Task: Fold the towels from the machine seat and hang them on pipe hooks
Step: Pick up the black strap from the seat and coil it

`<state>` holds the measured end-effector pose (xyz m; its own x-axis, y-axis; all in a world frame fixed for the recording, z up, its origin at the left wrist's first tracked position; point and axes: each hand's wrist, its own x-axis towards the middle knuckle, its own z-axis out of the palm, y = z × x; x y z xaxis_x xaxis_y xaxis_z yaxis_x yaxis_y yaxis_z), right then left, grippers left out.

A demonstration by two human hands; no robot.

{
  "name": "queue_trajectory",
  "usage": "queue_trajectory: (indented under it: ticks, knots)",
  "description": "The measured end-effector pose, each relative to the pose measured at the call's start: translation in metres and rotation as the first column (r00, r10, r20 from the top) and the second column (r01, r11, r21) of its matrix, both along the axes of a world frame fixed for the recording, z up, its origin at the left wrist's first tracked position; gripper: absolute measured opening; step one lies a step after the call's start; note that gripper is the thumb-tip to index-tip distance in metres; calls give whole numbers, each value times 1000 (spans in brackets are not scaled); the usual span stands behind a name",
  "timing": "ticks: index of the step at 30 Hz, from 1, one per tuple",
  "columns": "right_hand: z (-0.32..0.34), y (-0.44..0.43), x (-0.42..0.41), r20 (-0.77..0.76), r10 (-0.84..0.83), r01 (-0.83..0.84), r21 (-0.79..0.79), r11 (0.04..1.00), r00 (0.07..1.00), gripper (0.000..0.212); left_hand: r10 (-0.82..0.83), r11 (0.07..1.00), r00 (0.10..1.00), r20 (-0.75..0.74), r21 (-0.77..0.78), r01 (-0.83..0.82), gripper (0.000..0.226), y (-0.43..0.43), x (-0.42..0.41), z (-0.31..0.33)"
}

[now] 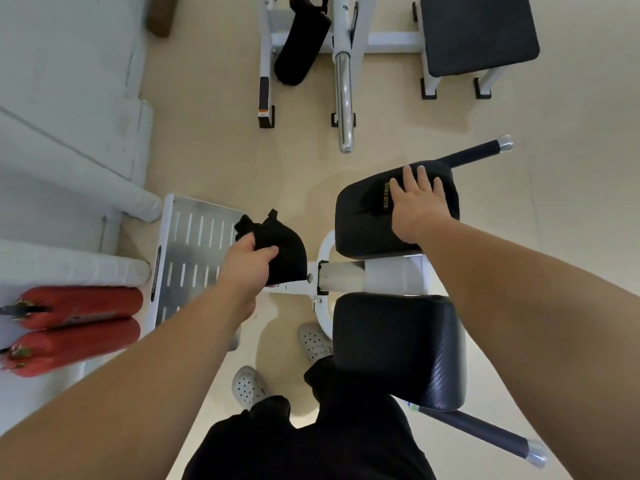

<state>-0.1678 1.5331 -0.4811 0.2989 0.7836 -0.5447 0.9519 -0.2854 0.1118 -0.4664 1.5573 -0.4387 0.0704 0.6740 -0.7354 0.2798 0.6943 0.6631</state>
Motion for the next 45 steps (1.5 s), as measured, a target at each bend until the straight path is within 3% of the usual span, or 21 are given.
queue_trajectory:
  ticks: [5, 9, 14, 17, 21, 23, 26, 29, 33, 38, 42, 45]
  knots:
    - [-10, 11, 6, 81, -6, -1, 82, 997, 997, 79, 22, 1000, 1000, -13, -19, -22, 31, 5, -3, -5]
    - [1, 14, -8, 168, 30, -41, 63, 997, 985, 53, 2, 999, 1000, 14, -33, -2, 28, 0, -3, 0]
    - [21, -9, -35, -26, 164, -156, 198, 968, 986, 35, -48, 998, 998, 47, -36, 49, 34, -15, -11, 17]
    - [47, -17, -74, -108, 299, -234, 400, 886, 948, 32, -7, 999, 999, 40, -32, 9, 33, -21, -23, 30]
    - [81, -28, -129, -111, 517, -328, 657, 679, 849, 36, 192, 981, 972, 137, -70, -183, 26, -21, -33, 55]
    - [97, -31, -152, -68, 596, -381, 711, 592, 800, 34, 238, 968, 944, 230, -130, -213, 38, -20, -35, 73]
    - [117, -34, -177, -70, 642, -391, 741, 546, 763, 17, 187, 979, 929, 319, -140, -149, 53, -19, -41, 96]
    - [127, -32, -193, -91, 653, -388, 740, 550, 752, 18, 121, 992, 980, 158, 12, -124, 39, -16, -48, 108]
    - [128, -22, -203, -210, 596, -280, 731, 622, 775, 15, 145, 973, 989, -29, 186, -138, 20, -6, -60, 118]
    - [110, -14, -205, -471, 435, -206, 461, 863, 768, 51, 171, 897, 978, -122, 429, -103, 20, 7, -78, 134]
    - [92, -14, -193, -348, 384, -342, 176, 923, 855, 25, 225, 845, 958, -175, 526, -102, 24, 17, -111, 144]
    - [83, -19, -180, -113, 339, -332, 75, 940, 934, 34, 313, 792, 926, -209, 596, -133, 16, 22, -139, 148]
